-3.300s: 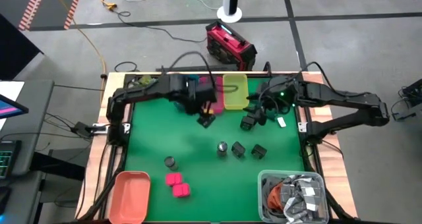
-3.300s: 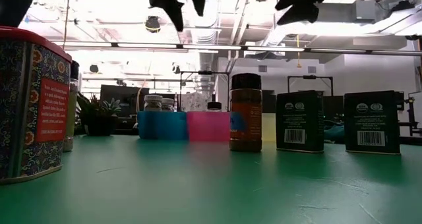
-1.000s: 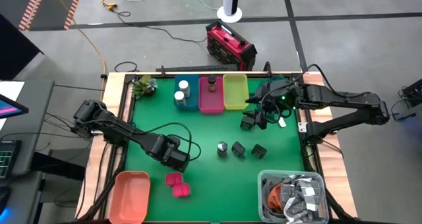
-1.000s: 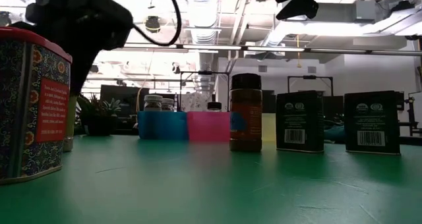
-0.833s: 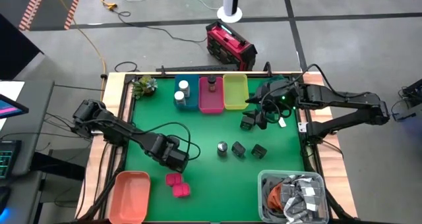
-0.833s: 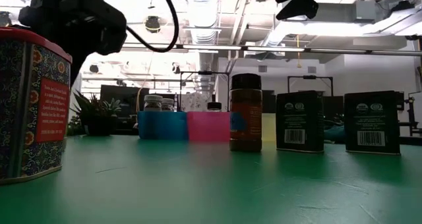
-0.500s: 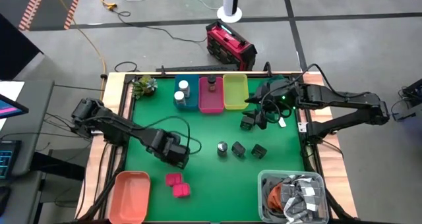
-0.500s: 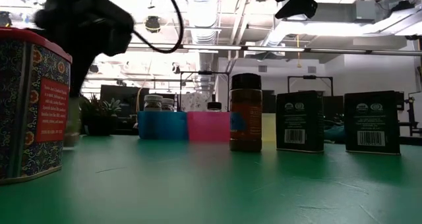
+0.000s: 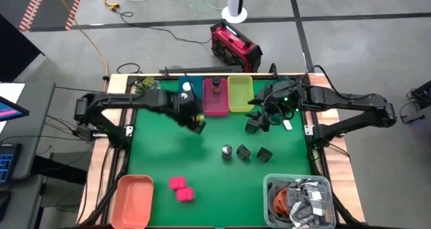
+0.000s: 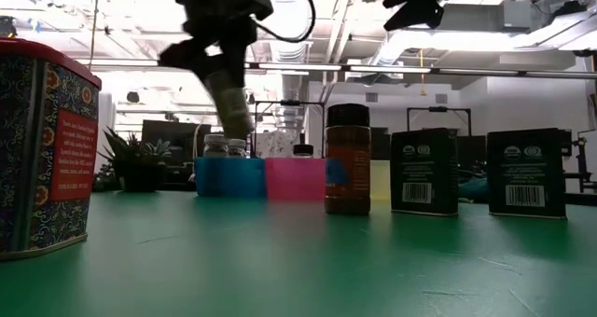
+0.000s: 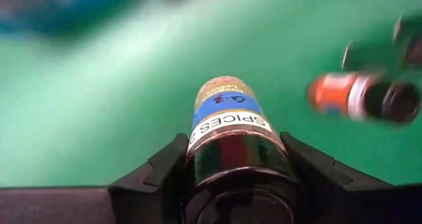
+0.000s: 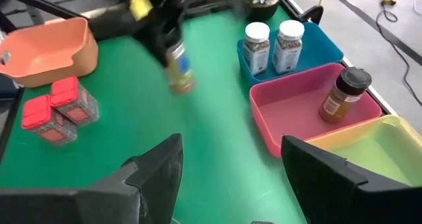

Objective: Sort spices by type
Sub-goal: Put the left black seasoning bottle into the pink bin

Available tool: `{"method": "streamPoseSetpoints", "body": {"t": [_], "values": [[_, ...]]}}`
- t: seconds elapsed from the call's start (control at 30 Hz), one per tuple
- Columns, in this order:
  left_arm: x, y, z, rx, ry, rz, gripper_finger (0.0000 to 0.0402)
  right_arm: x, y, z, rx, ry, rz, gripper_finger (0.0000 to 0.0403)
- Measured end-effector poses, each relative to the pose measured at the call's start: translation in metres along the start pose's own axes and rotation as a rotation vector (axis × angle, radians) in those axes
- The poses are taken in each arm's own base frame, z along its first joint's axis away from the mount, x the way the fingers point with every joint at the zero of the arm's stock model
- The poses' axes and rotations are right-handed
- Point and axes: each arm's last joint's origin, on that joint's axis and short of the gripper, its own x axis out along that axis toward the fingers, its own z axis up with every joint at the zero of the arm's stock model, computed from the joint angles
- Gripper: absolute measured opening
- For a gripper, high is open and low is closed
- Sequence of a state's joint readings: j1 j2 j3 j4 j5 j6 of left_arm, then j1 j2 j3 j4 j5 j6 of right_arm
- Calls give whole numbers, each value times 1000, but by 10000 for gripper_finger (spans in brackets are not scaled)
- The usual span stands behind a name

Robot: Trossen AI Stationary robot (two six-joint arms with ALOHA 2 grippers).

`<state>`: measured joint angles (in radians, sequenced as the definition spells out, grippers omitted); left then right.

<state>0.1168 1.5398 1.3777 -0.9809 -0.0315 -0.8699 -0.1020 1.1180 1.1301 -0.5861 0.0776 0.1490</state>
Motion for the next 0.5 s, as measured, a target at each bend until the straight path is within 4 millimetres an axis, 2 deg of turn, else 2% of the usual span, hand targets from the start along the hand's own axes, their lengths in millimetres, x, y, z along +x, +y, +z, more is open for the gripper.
{"method": "streamPoseSetpoints", "body": {"t": [0.17, 0.27, 0.4, 0.5], "values": [[-17, 20, 40, 14, -99, -10, 193, 11, 1, -1, 22, 28, -4, 284], [-16, 31, 60, 21, -113, 2, 193, 18, 1, -1, 25, 31, -5, 284], [-6, 32, 89, 78, -102, -3, 193, 22, 2, 1, 40, 16, -3, 284], [9, 29, 111, 135, -80, 14, 193, 20, 1, 2, 50, 4, -5, 284]]}}
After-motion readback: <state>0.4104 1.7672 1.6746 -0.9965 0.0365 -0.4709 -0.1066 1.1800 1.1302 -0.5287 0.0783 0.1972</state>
